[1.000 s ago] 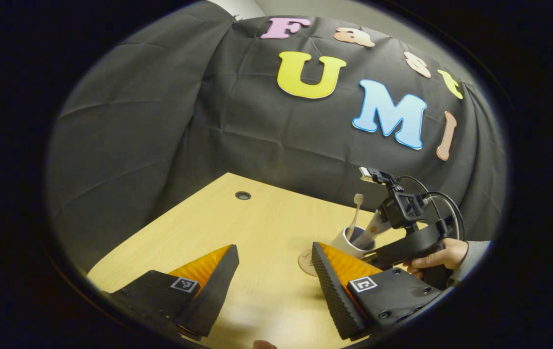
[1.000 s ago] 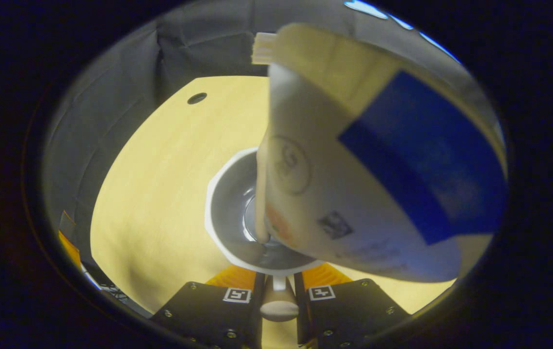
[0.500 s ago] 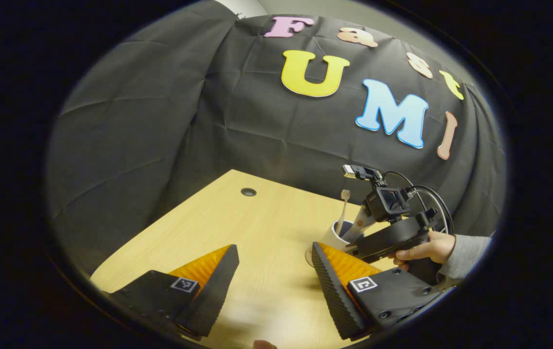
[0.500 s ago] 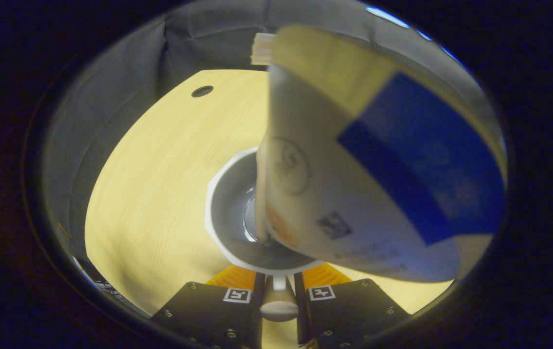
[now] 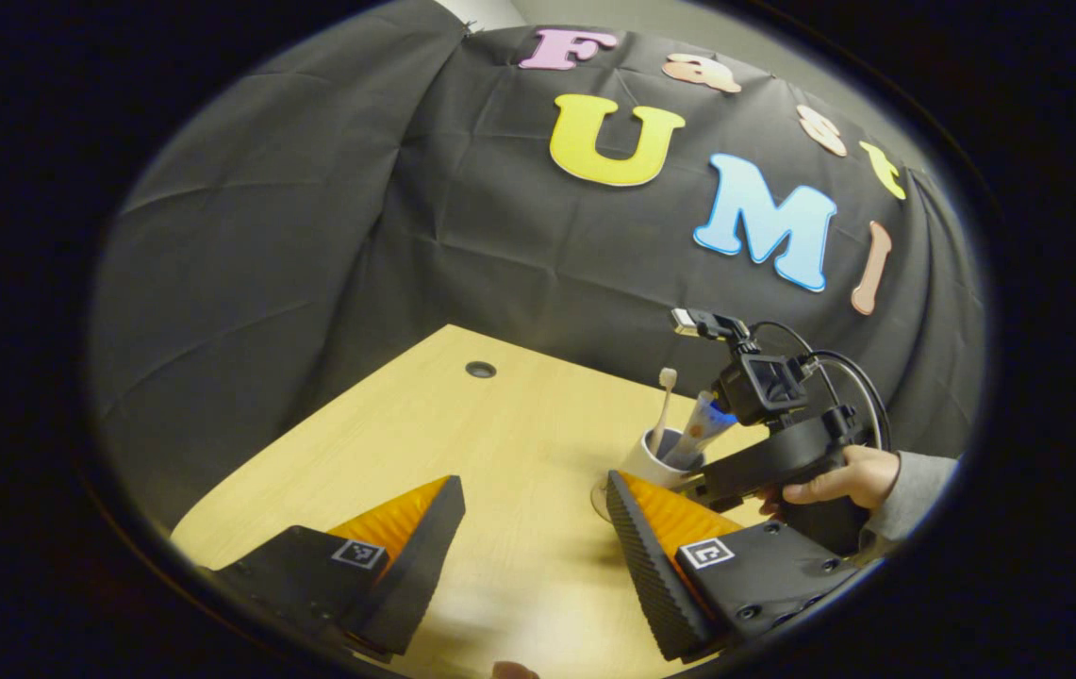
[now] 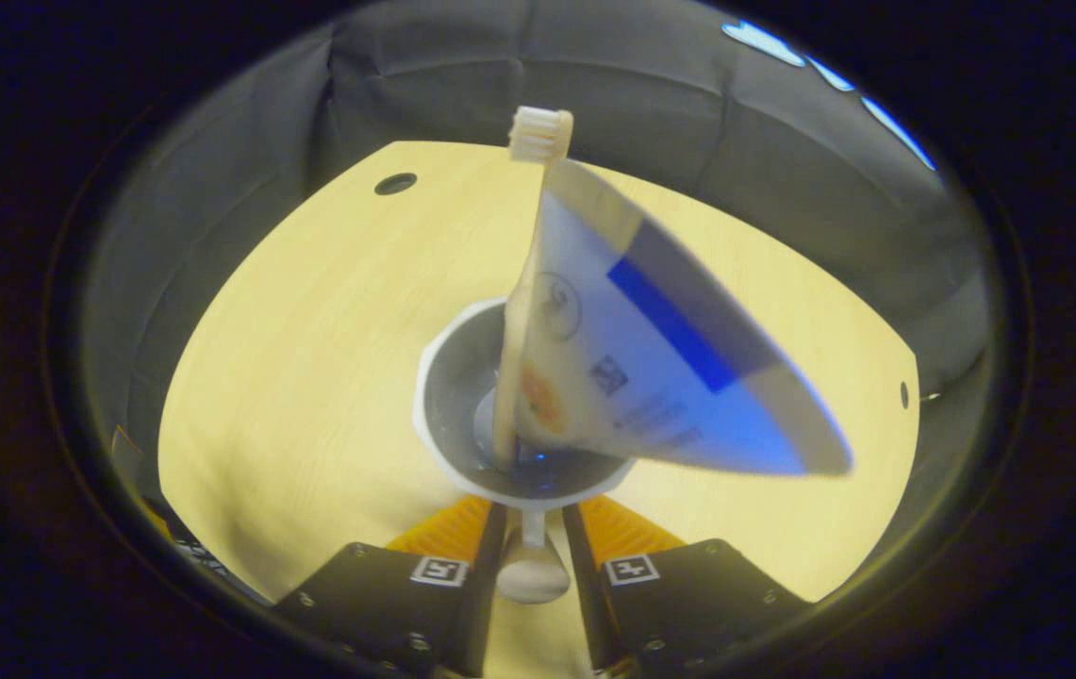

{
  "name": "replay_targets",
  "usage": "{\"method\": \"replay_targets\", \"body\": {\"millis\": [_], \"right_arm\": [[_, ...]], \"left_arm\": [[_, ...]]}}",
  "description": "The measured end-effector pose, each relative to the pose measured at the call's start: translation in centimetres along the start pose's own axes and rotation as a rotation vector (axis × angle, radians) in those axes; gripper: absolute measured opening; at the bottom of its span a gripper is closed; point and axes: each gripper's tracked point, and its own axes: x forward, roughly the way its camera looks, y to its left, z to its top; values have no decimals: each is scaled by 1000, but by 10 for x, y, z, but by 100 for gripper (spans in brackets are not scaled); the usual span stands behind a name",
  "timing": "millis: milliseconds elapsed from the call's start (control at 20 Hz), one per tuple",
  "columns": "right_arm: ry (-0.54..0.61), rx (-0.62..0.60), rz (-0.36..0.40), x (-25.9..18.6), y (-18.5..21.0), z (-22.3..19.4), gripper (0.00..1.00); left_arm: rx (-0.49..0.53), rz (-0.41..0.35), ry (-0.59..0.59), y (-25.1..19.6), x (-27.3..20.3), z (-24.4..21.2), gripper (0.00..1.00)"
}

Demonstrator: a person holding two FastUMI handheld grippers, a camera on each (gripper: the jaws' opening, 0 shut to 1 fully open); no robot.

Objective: Put the toothbrush and toothpaste on the desktop into the cup, then pick up the cup and place it on the coaster on the desktop.

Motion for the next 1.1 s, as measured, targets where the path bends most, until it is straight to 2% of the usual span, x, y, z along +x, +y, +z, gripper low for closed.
{"method": "replay_targets", "body": {"millis": [50,150,300,350,400,550,750,1100], "right_arm": [[-14,-9,-6,-5,-2,1,50],[-46,-17,0,-21,-1,5,52],[-92,-8,10,-40,-3,3,66],[-109,1,18,-49,-5,2,70],[-127,13,36,-55,-4,-1,70],[-180,58,63,-83,-12,-8,86],[-303,114,27,-125,-40,-16,86],[-627,177,-46,-215,-83,-20,86]], "left_arm": [[2,-1,0,-1,0,-1,100],[0,-6,0,-7,3,2,97],[7,-13,-7,-16,5,6,97],[14,-15,-11,-19,6,9,100],[24,-17,-16,-22,8,13,97],[52,-27,-33,-34,10,24,97],[87,-55,-68,-61,10,43,97],[133,-111,-139,-118,-2,68,97]]}}
